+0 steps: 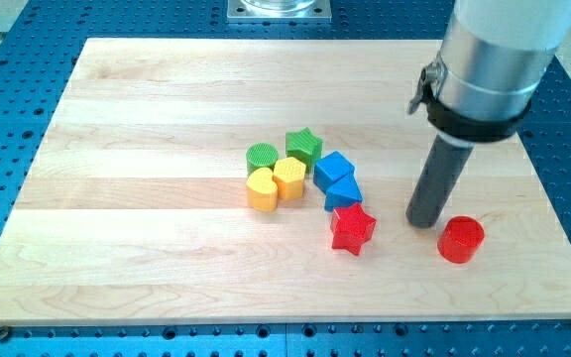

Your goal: Adjust the red star below the triangle

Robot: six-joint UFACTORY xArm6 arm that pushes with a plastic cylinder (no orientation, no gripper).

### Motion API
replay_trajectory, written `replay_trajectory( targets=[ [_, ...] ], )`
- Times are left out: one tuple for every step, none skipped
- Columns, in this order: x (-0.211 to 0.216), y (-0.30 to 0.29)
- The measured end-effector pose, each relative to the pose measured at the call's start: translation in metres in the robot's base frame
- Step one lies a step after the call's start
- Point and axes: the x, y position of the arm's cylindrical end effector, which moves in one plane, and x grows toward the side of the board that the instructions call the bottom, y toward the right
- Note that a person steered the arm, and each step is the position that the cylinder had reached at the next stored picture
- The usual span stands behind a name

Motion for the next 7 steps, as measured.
replay_trajectory(
  targets=[
    [0.027, -0.027],
    [0.033, -0.034],
    [0.04, -0.034],
    [0.049, -0.06],
    [0.037, -0.069],
    [0.036, -0.069],
    [0.028, -0.069]
  ],
)
